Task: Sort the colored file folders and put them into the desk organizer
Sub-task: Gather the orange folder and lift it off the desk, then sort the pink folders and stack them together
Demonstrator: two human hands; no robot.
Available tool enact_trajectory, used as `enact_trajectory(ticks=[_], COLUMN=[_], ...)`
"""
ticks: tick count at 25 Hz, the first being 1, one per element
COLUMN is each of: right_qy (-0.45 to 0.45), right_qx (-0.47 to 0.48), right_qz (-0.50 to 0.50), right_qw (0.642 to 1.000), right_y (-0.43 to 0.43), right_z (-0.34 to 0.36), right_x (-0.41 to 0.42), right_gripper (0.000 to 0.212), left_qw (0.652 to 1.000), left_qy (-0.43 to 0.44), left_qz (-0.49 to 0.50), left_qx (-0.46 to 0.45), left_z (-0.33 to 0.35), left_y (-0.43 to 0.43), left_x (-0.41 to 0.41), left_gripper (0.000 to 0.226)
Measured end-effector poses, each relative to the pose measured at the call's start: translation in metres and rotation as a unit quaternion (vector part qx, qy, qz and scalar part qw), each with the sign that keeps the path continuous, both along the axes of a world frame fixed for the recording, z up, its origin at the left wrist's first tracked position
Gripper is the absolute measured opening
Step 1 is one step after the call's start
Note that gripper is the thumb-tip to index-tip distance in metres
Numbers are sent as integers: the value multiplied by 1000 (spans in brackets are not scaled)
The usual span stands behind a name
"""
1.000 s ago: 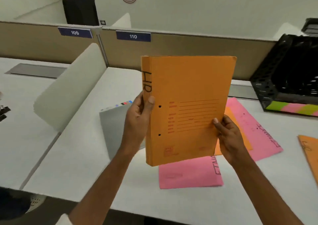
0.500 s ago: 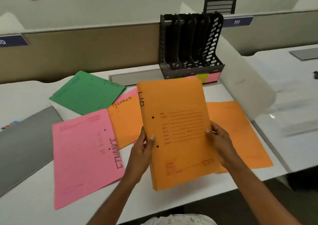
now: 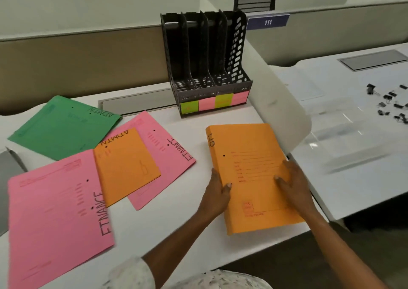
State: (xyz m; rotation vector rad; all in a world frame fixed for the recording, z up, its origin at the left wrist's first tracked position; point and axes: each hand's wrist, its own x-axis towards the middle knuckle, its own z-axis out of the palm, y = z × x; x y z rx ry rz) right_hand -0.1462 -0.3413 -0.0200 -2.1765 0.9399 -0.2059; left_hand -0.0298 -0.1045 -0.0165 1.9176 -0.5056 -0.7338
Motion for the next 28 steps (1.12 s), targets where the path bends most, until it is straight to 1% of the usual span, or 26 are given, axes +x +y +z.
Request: enact_trajectory(ticks=[2, 4, 6, 8, 11, 13, 16, 19, 22, 25, 27, 28], right_qy=[65, 108, 127, 118, 97, 80, 52, -2, -51, -67, -46, -29], right_qx=[-54, -62, -81, -108, -111, -118, -113, -110, -100, -23, 38, 66], right_qz=[69, 122, 148, 147, 114, 94, 100, 139, 181, 224, 245, 239], right_qw=[994, 985, 978, 976, 982, 985, 987, 984, 977, 972, 968, 968], right_y=[-5, 2, 16, 26, 30, 32, 44, 70, 108, 146, 165, 173], right_z=[-17, -34, -44, -53, -56, -57, -53, -41, -31, -28, -31, -32], right_x=[1, 1, 0, -5, -8, -8, 0, 22, 52, 88, 116, 130], right_gripper=[65, 65, 66, 65, 71, 75, 74, 65, 55, 59, 64, 67], left_qw=[999, 1000, 999, 997, 995, 996, 999, 995, 974, 934, 902, 892], left_qy=[-24, 0, 34, 74, 81, 59, 8, -92, -186, -248, -262, -262], left_qz=[-24, -30, -19, -23, -48, -54, -46, 13, 71, 89, 88, 87], left_qx=[7, 1, -7, -22, -31, -33, -23, 35, 108, 242, 333, 358], left_z=[-33, -55, -28, -18, -15, -15, -15, -27, -38, -53, -63, -67], left_y=[-10, -17, -17, -18, -24, -24, -11, 20, 73, 136, 178, 197], left_x=[-3, -7, -11, -14, -21, -25, -19, 6, 38, 66, 81, 86], left_gripper=[66, 71, 66, 55, 57, 55, 57, 61, 61, 66, 80, 87])
